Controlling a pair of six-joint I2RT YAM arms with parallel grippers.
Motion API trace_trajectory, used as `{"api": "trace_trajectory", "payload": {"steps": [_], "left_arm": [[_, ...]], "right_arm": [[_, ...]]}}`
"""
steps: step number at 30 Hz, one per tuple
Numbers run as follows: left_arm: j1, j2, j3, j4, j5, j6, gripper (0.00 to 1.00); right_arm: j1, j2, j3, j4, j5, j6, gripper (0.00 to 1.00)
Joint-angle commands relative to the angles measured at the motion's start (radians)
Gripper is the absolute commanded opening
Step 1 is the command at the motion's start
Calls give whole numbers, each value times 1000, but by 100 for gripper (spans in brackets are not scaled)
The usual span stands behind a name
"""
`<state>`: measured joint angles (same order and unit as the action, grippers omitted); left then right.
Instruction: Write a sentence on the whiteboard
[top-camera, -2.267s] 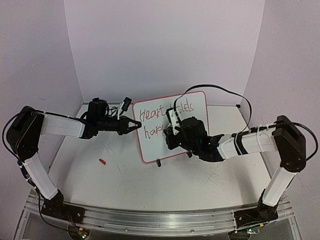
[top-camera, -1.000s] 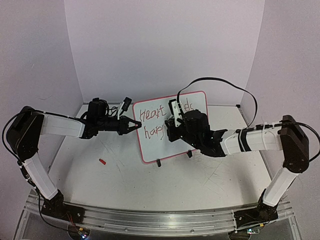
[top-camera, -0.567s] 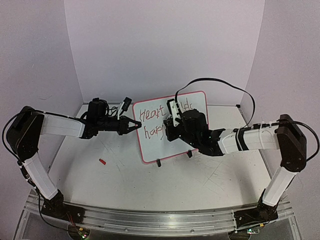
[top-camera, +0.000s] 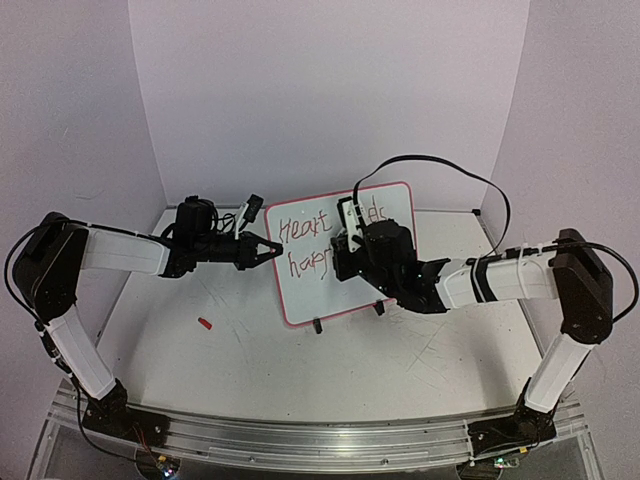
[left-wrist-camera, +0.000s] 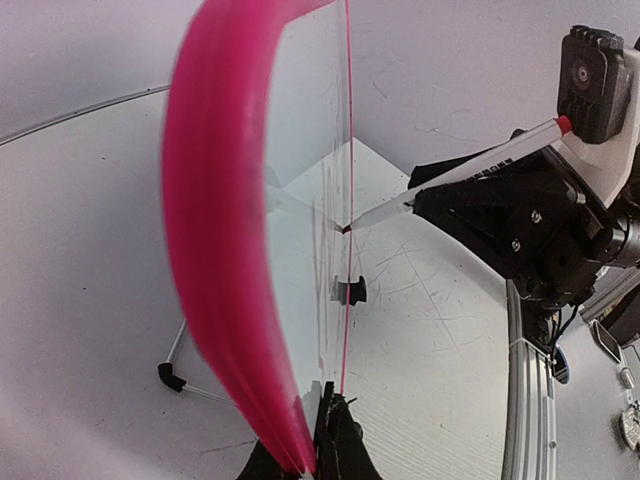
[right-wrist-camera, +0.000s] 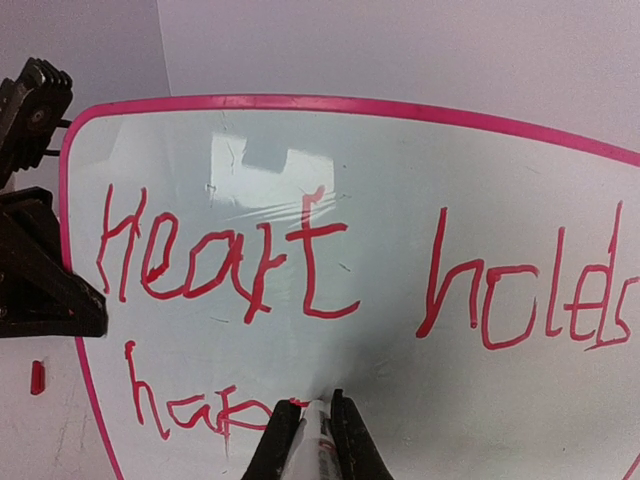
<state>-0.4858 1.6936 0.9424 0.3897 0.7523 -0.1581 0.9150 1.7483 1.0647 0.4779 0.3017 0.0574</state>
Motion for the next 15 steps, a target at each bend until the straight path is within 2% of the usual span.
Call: {"api": "trace_trajectory", "payload": {"steps": [1, 15], "left_arm": [[11, 3, 17, -48, -153, 136, 0], [12, 7, 22, -51, -151, 134, 0]], "right_arm": [[-9, -17, -27, 4, 23, 24, 0], [3, 39, 10, 4, -46, 62, 0]]}}
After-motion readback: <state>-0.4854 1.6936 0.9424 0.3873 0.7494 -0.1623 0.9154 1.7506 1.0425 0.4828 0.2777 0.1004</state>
